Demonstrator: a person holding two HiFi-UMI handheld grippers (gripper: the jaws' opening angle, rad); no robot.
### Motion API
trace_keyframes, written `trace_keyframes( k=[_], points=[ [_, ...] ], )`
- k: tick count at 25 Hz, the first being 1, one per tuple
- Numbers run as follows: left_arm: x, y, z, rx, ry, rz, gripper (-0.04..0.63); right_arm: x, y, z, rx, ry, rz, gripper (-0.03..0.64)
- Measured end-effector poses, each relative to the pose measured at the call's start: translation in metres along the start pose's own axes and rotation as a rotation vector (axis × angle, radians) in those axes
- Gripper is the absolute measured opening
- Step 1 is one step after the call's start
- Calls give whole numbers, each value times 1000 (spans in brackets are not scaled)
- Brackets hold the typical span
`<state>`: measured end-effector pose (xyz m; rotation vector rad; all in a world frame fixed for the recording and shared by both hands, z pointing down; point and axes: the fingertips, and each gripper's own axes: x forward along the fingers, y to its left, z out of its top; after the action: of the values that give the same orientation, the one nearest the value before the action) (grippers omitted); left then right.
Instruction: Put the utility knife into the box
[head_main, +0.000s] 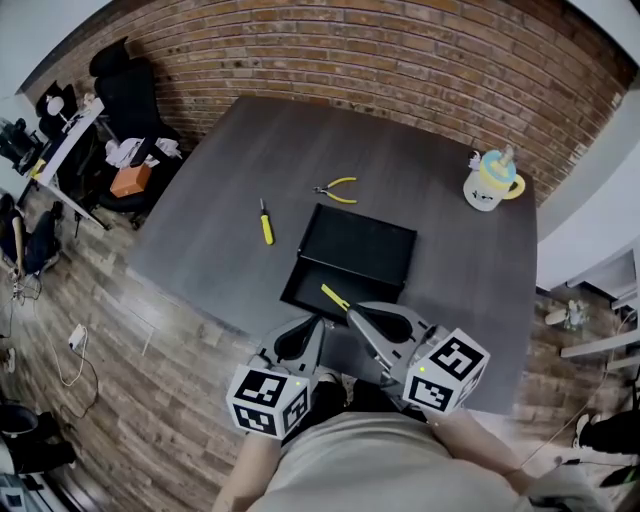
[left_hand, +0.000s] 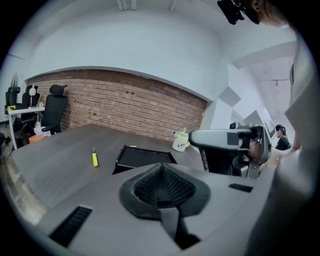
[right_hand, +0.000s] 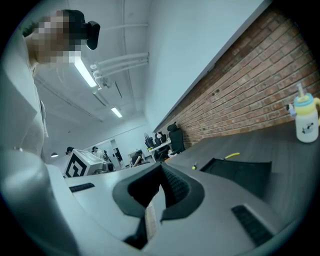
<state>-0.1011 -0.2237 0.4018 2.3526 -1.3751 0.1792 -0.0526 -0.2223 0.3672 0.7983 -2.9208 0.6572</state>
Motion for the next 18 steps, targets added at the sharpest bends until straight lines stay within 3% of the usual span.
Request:
trace_keyframes(
  k=[18],
  points=[
    [4, -2, 6, -34, -39, -17, 21, 4, -3, -14, 11, 36, -10, 8]
  ],
)
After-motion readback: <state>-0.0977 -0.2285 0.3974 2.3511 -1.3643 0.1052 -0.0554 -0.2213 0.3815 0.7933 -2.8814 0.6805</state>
